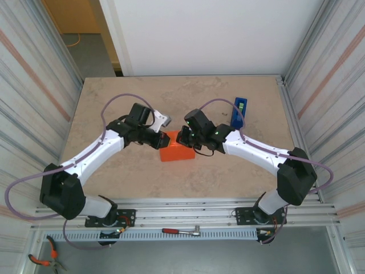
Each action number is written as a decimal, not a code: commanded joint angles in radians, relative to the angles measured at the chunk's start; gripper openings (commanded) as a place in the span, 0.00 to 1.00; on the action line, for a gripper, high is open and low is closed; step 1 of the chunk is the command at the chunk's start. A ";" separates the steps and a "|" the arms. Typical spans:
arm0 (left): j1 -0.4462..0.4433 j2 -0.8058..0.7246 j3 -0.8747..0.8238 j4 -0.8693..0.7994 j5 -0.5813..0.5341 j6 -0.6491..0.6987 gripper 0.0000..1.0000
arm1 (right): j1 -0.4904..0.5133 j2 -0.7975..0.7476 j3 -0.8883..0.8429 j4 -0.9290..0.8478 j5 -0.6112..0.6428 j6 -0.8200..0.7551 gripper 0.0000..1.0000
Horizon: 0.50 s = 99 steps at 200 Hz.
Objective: Wrap the gift box in paper
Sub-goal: Stick the wrapping paper to the gift box.
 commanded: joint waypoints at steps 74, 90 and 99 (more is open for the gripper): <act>0.130 0.013 0.129 0.090 0.219 -0.186 0.00 | 0.007 0.078 -0.036 -0.270 0.080 -0.029 0.00; 0.122 0.049 0.155 0.103 0.220 -0.198 0.00 | 0.008 0.083 -0.033 -0.275 0.081 -0.030 0.00; 0.109 0.069 0.167 0.102 0.210 -0.197 0.00 | 0.008 0.085 -0.032 -0.278 0.081 -0.030 0.00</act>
